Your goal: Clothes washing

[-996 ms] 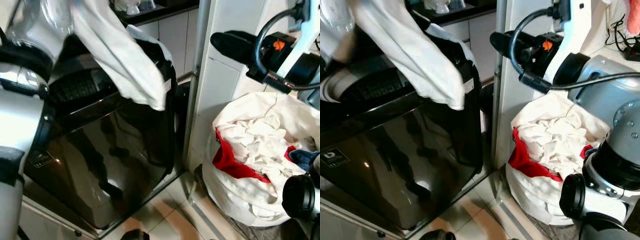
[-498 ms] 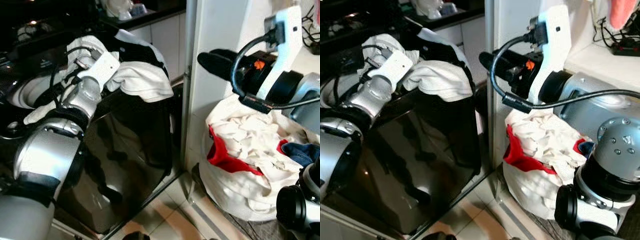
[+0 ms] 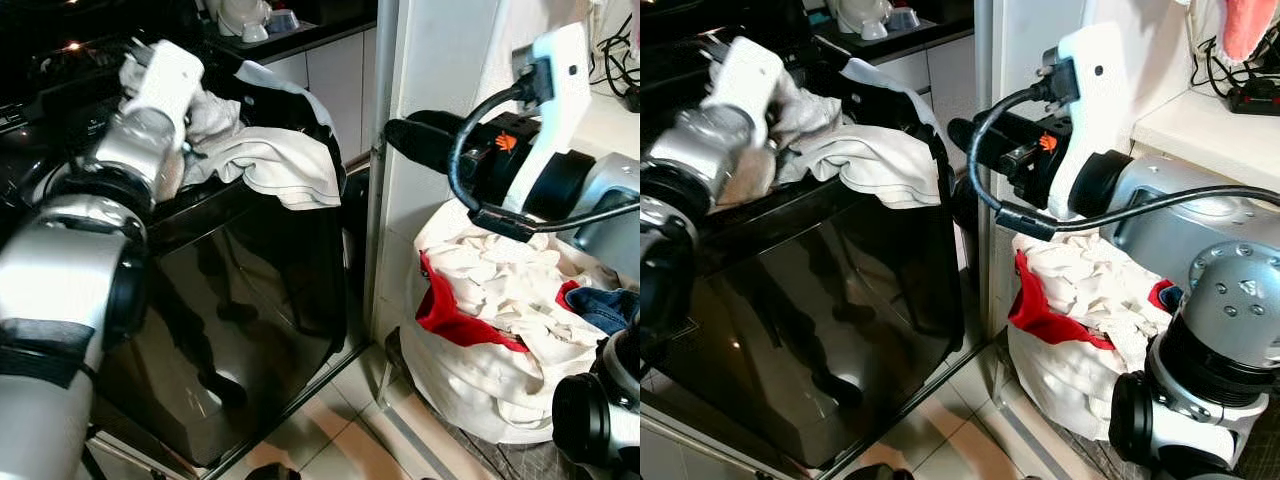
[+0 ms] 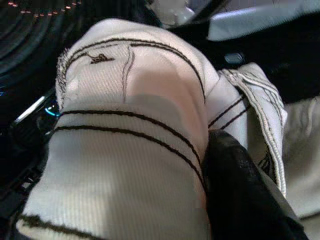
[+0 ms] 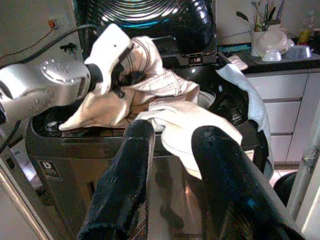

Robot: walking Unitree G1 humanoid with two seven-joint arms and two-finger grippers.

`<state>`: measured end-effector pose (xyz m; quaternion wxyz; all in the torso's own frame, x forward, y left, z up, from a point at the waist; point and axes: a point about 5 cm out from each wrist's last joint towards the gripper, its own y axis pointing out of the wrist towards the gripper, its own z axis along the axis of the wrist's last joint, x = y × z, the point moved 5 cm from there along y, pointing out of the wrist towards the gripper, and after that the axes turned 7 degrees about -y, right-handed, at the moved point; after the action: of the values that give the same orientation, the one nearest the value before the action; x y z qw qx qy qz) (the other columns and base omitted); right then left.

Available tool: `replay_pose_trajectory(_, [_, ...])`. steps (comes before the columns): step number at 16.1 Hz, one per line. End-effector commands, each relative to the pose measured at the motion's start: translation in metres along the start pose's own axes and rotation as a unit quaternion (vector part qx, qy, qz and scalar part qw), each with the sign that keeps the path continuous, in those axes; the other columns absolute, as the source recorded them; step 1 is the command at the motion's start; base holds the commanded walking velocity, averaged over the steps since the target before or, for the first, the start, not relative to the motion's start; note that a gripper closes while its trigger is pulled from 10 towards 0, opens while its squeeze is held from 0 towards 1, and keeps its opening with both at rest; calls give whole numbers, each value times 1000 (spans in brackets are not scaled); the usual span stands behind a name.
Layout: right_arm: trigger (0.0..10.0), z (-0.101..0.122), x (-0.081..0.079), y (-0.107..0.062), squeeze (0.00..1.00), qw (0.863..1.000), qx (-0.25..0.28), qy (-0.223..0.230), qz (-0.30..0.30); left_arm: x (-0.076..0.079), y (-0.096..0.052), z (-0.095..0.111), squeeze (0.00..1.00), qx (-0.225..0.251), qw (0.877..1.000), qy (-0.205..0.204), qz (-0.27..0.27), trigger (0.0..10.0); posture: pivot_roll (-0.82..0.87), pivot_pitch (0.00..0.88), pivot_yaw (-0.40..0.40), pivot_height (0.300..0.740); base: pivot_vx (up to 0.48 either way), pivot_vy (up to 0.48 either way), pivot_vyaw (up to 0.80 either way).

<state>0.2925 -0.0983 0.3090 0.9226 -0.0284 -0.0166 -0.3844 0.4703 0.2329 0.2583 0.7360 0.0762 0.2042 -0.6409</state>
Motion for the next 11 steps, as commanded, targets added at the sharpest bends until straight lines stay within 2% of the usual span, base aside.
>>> replay_pose_trajectory(1, [10000,-7,-1,2,0,1000,-15,5,2,-19,-4,30,1000,41,999,-10,23,10000,-134,0,142,740,0,0,0])
replay_pose_trajectory(3, [10000,-24,0,4,0,999,-45,3,-10,-38,-8,50,1000,80,994,-43,56,10000,-133,0,144,740,0,0,0])
replay_pose_trajectory(4, [10000,-35,4,6,0,998,-64,6,-27,-54,-14,67,1000,122,986,-54,97,10000,-123,0,141,740,0,0,0])
replay_pose_trajectory(5, [10000,-38,6,7,0,997,-68,10,-37,-55,-15,71,1000,131,985,-52,97,10000,-123,0,141,740,0,0,0])
replay_pose_trajectory(6, [10000,-43,11,8,0,995,-75,19,-54,-36,-8,52,0,85,994,-42,46,10000,-118,0,139,740,0,0,0])
replay_pose_trajectory(7, [10000,-46,12,10,0,995,-80,23,-62,-11,-3,22,0,19,998,-58,-14,10000,-121,0,143,740,0,0,0])
replay_pose_trajectory(8, [10000,-48,11,10,0,994,-84,21,-64,12,-2,-2,0,-33,996,-42,-76,10000,-121,0,143,740,0,0,0])
replay_pose_trajectory(9, [10000,-50,11,10,0,994,-86,18,-64,22,-3,-13,0,-54,994,-13,-97,10000,-122,0,144,740,0,0,0])
replay_pose_trajectory(10, [10000,-50,10,10,0,994,-85,18,-64,22,-2,-14,0,-54,994,-10,-96,10000,-122,0,145,740,0,0,0])
replay_pose_trajectory(11, [10000,-50,10,11,0,994,-85,16,-66,20,-2,-8,0,-40,995,-28,-84,10000,-125,0,149,740,0,0,0])
